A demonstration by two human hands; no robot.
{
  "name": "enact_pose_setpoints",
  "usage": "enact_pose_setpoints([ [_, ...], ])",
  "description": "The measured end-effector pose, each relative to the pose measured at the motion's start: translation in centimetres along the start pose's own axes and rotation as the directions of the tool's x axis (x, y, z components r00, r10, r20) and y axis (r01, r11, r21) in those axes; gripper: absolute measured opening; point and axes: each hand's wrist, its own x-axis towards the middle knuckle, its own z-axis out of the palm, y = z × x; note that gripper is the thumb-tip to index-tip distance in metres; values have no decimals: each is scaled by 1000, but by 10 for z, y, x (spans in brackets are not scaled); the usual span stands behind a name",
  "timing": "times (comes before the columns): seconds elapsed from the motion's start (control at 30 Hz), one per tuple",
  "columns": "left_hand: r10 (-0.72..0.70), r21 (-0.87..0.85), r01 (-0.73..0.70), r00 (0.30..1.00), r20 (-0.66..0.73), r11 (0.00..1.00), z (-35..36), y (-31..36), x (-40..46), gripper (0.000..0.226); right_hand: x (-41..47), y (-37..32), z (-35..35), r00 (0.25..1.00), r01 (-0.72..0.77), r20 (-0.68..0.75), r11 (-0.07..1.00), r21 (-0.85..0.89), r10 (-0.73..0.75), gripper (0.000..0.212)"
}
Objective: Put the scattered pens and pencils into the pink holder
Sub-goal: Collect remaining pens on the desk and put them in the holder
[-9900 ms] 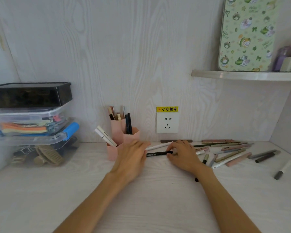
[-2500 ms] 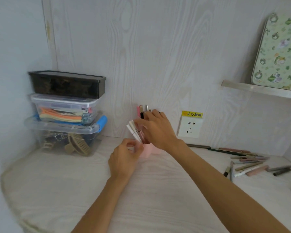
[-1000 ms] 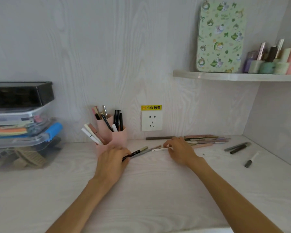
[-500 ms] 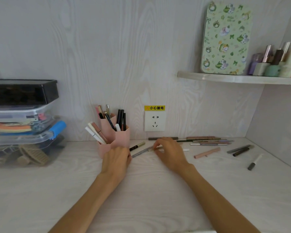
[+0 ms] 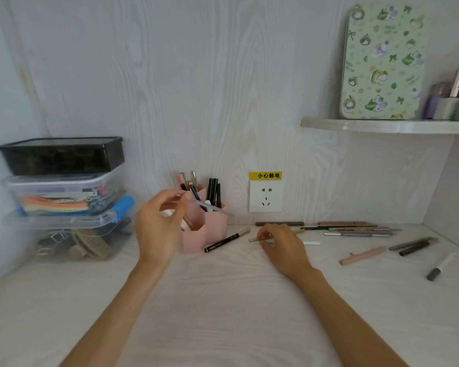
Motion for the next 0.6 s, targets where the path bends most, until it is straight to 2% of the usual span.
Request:
enact_pose_setpoints([
  [0.1, 70, -29, -74, 991, -111, 997, -11, 14, 29, 2, -1, -2, 0, 1000, 10, -2, 1000, -5, -10, 11],
  [0.2, 209, 103, -192, 957, -202, 976, -18, 27, 59, 16, -1, -1, 0, 1000, 12, -9, 1000, -4, -12, 10],
  [0.27, 290, 213, -247, 936, -198, 945, -17, 35, 75, 19, -2, -1, 1, 1000, 14, -7, 1000, -3, -14, 9],
  [0.4, 319, 402, -281, 947, -29, 871, 0, 32, 95, 21, -2, 1, 2, 1000, 12, 5, 1000, -1, -12, 8],
  [0.5, 256, 474, -277, 960, 109, 836, 16, 17, 96, 26, -1, 2, 2, 1000, 7, 12, 1000, 4, -7, 9],
  [0.6, 201, 540, -277, 960, 197, 795, 29, -2, 88, 20, 0, 2, 2, 1000, 4, 19, 1000, 13, -5, 9],
])
